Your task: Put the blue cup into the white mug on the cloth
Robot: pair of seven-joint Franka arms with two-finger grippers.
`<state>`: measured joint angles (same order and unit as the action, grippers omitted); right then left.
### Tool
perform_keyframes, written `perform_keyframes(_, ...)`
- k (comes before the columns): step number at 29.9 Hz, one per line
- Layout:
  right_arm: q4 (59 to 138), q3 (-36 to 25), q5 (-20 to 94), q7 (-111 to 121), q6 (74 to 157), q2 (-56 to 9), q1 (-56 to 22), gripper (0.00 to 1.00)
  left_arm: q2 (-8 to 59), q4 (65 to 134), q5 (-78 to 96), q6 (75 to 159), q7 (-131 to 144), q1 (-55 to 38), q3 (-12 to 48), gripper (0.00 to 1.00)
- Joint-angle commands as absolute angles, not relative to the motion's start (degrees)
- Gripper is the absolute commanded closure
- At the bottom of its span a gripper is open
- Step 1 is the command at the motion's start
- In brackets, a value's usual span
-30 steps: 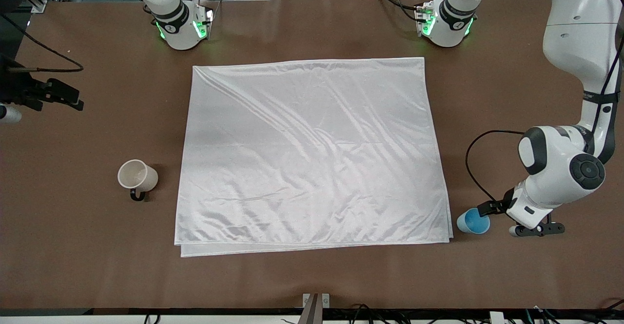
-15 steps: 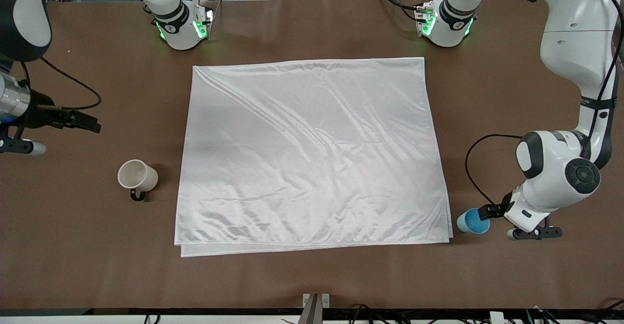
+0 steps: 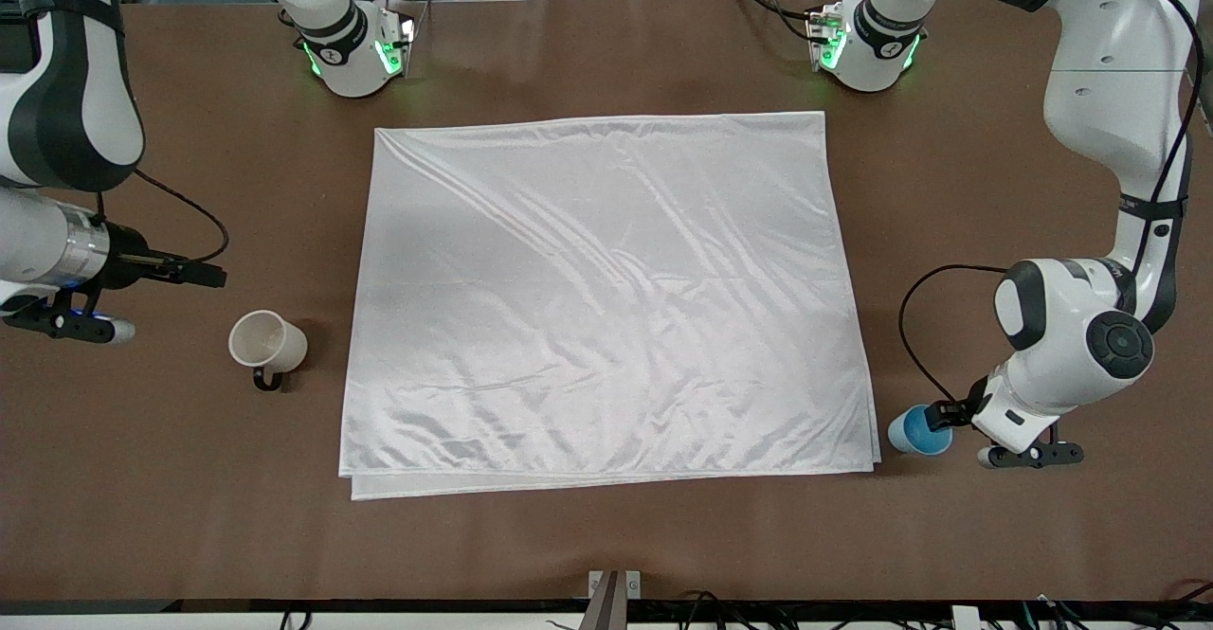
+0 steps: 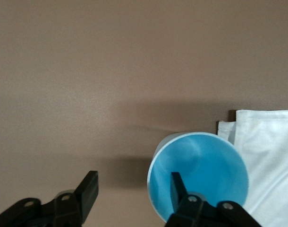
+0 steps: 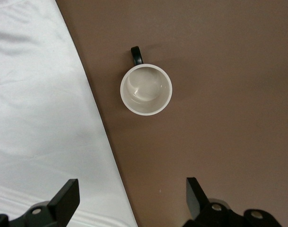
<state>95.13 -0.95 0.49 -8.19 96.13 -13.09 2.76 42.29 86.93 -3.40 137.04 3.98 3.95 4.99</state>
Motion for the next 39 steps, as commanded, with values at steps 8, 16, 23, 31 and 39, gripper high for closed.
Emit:
perform_keyframes(8, 94.2, -0.6, 1.0, -6.2, 102.0, -19.2, 3.2, 0.00, 43.6, 85.5, -4.8, 137.6, 4.0, 3.6, 4.8, 0.43)
perform_keyframes(16, 94.2, -0.6, 1.1, -4.2, 106.8, -22.8, 3.6, 0.00, 43.7, 85.5, -4.8, 137.7, 4.1, 3.4, 4.8, 0.50)
perform_keyframes(23, 94.1, -0.6, 1.0, -4.2, 110.7, -25.9, 3.6, 0.00, 43.9, 85.5, -4.9, 137.7, 4.2, 3.2, 4.7, 0.51)
perform_keyframes(31, 94.1, -0.6, 1.1, -0.9, 114.3, -28.9, 4.0, 0.00, 43.9, 85.6, -4.9, 137.7, 4.2, 3.2, 4.7, 0.65)
perform_keyframes(39, 94.1, -0.6, 1.1, -0.1, 119.3, -31.7, 4.1, 0.00, 44.0, 85.5, -5.0, 137.7, 4.2, 3.0, 4.7, 0.76)
